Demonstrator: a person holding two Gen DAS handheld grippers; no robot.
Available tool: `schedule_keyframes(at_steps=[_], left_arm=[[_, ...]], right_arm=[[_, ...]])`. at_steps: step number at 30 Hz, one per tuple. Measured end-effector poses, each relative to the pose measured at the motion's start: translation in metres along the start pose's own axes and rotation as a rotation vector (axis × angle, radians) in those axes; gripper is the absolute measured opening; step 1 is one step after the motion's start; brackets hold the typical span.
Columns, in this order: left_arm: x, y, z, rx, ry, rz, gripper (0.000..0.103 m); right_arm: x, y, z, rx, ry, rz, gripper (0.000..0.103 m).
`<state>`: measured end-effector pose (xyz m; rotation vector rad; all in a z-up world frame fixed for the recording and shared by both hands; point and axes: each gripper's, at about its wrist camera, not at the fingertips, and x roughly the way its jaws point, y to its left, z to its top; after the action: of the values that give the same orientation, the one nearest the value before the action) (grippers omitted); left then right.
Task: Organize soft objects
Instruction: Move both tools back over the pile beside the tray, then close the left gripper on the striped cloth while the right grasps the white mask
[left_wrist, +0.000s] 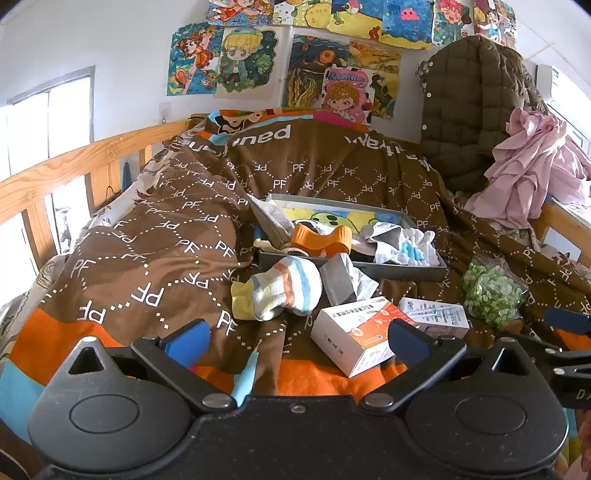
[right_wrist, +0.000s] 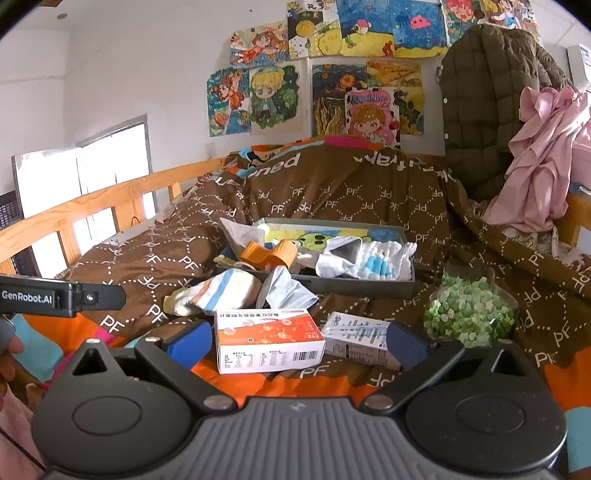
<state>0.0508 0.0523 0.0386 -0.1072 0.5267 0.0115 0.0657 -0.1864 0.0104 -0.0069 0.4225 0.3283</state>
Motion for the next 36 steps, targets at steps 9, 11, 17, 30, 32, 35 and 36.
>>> schedule_keyframes(at_steps=[9, 11, 17, 30, 32, 35, 36], left_arm=[[0.017, 0.009, 0.008, -0.061, 0.032, 0.002, 0.102], [0.024, 0.011, 0.012, -0.067, 0.041, 0.006, 0.102], [0.041, 0.013, 0.025, -0.002, 0.034, 0.025, 0.102], [0.095, 0.028, 0.045, 0.029, 0.096, -0.004, 0.102], [0.105, 0.028, 0.047, 0.05, 0.088, -0.009, 0.102], [0.12, 0.029, 0.05, 0.074, 0.069, -0.027, 0.102], [0.125, 0.03, 0.05, 0.08, 0.066, -0.041, 0.102]], right_arm=[[0.027, 0.0, 0.005, 0.005, 0.02, 0.013, 0.103], [0.033, 0.002, 0.007, -0.006, 0.017, 0.018, 0.103], [0.055, 0.01, 0.016, -0.044, 0.002, 0.021, 0.103], [0.094, 0.008, 0.02, -0.074, 0.018, -0.022, 0.103], [0.1, 0.007, 0.019, -0.074, 0.027, -0.027, 0.103], [0.113, 0.007, 0.018, -0.085, 0.04, -0.038, 0.103], [0.117, 0.007, 0.019, -0.094, 0.042, -0.041, 0.103]])
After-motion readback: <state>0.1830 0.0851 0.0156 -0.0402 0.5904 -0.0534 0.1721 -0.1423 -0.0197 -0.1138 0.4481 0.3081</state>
